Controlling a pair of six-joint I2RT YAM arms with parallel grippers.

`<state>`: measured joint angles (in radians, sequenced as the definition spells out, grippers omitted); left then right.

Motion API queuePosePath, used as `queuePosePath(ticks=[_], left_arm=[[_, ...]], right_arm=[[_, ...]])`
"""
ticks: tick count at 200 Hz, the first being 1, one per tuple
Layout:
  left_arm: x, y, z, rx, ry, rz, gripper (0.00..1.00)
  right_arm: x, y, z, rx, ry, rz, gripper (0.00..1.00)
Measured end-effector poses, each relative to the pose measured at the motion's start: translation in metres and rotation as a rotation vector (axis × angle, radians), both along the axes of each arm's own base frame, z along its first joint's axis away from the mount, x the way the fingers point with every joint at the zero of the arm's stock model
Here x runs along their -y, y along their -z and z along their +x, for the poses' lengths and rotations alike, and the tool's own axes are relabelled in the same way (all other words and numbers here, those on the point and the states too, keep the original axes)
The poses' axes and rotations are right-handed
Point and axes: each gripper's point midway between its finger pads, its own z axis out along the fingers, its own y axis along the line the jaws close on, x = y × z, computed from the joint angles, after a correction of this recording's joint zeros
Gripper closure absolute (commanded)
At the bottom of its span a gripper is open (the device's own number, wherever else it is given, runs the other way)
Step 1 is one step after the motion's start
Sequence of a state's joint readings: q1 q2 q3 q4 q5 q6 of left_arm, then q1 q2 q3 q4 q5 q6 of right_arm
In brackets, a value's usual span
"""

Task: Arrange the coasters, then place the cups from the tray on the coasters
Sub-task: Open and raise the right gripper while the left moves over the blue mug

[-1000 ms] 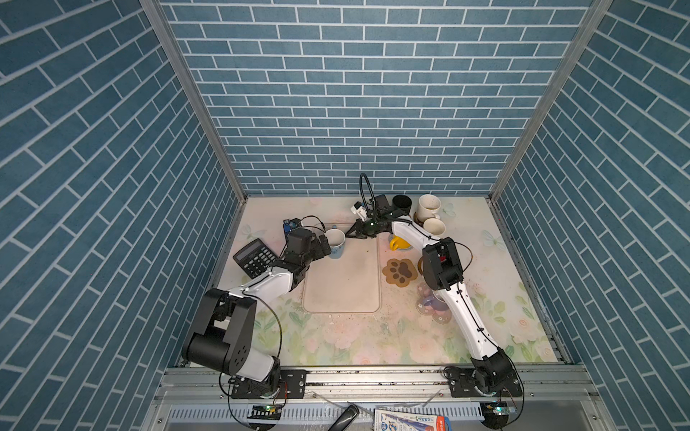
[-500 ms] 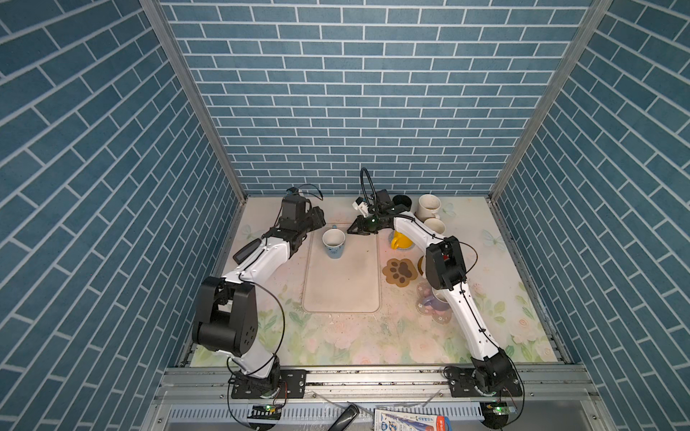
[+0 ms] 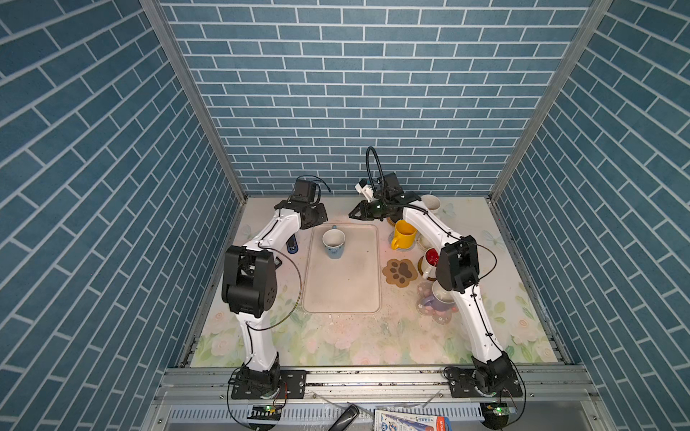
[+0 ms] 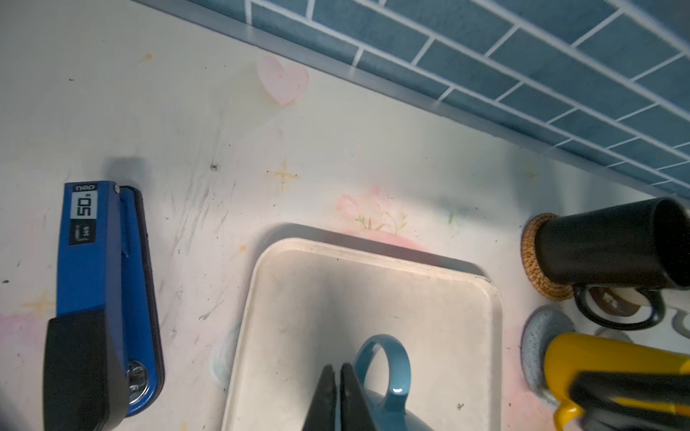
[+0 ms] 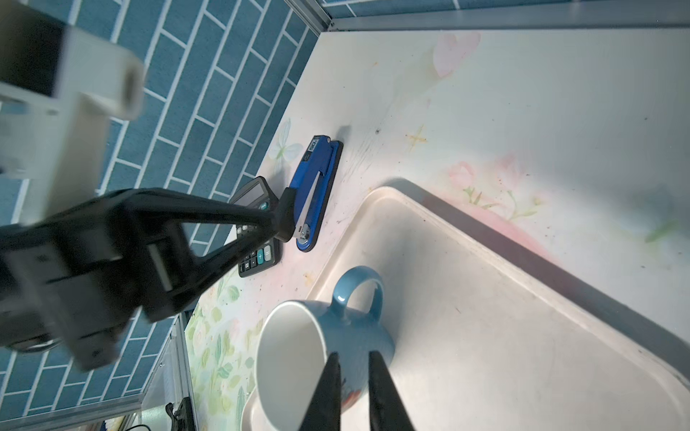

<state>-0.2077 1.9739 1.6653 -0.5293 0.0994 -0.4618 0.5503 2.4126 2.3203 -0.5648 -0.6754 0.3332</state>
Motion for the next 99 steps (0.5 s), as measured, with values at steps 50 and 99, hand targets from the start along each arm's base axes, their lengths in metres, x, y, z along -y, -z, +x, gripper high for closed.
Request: queuePosePath(ticks=[50,99], left_arm=[[0.011,0.023,0.009,-0.095,0.029,-0.001,0.96],[0.03,0.041,0.021,-0.156,0.081,0.005,0.97]], right_arm=[[0.054,-0.043,-0.027,0.082,0.117,-0.046,0.84],[0.095,-0.067,-0.057,0.175,0.201,-0.046,0.84]])
